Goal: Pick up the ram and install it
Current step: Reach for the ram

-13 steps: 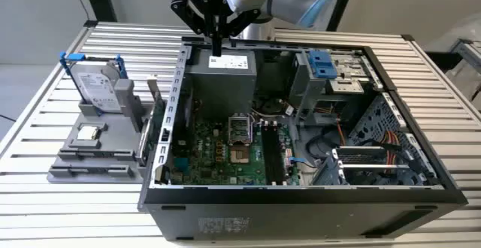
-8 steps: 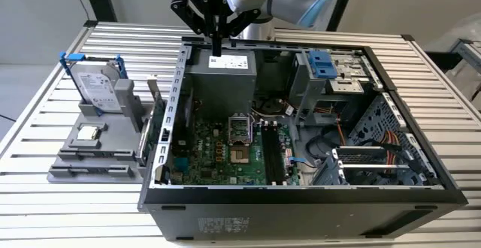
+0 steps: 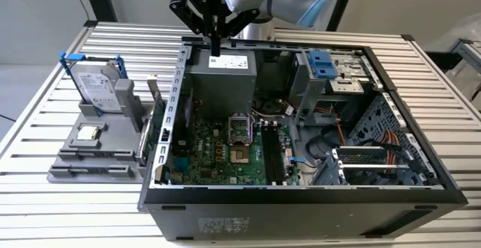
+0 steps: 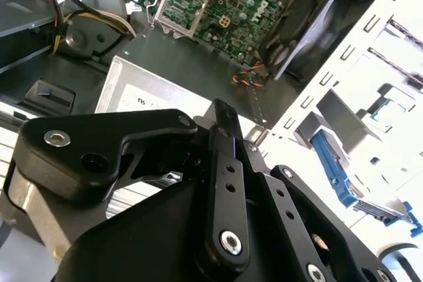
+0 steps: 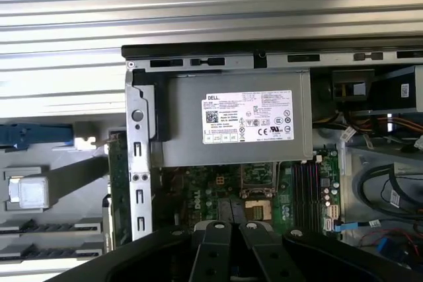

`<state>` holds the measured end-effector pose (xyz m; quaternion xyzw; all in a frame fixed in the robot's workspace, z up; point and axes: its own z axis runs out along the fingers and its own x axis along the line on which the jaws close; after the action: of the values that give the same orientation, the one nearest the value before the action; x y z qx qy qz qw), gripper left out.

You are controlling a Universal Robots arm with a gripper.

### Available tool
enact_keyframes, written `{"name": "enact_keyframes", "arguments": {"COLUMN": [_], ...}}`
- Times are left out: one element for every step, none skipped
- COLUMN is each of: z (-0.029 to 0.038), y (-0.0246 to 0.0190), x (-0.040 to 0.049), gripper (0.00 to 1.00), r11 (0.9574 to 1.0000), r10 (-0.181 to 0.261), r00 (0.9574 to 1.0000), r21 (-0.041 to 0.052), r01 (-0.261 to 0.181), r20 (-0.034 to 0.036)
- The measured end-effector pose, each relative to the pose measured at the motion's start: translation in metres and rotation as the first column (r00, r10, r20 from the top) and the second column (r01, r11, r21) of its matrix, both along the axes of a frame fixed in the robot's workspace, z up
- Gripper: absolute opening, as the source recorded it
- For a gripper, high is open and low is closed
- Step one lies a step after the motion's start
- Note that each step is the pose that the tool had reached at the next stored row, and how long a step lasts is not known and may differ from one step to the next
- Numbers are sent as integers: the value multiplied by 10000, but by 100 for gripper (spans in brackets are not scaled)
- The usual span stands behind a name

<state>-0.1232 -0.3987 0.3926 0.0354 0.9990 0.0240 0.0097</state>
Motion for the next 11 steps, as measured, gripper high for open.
{"name": "enact_keyframes", "arguments": {"z": [0, 1, 0, 0, 0, 0, 0, 0, 0, 0, 0], "y": [0, 1, 1, 2, 3, 3, 4, 4, 4, 4, 5], "x": [-9, -22, -36, -51, -67, -80, -94, -105, -115, -124, -133], "gripper": [0, 0, 0, 0, 0, 0, 0, 0, 0, 0, 0], "r11": [10000, 10000, 10000, 10000, 10000, 10000, 10000, 10000, 10000, 10000, 10000], "r10": [0, 1, 1, 1, 0, 0, 0, 0, 0, 0, -1], "r00": [10000, 10000, 10000, 10000, 10000, 10000, 10000, 10000, 10000, 10000, 10000], "r21": [0, -2, -1, -1, 0, 0, 0, 1, 1, 2, 1], "r01": [0, -1, -1, -1, 0, 0, 0, 0, 0, 0, 1], "r20": [0, 0, 0, 0, -1, -1, -1, -2, -3, -5, -7]}}
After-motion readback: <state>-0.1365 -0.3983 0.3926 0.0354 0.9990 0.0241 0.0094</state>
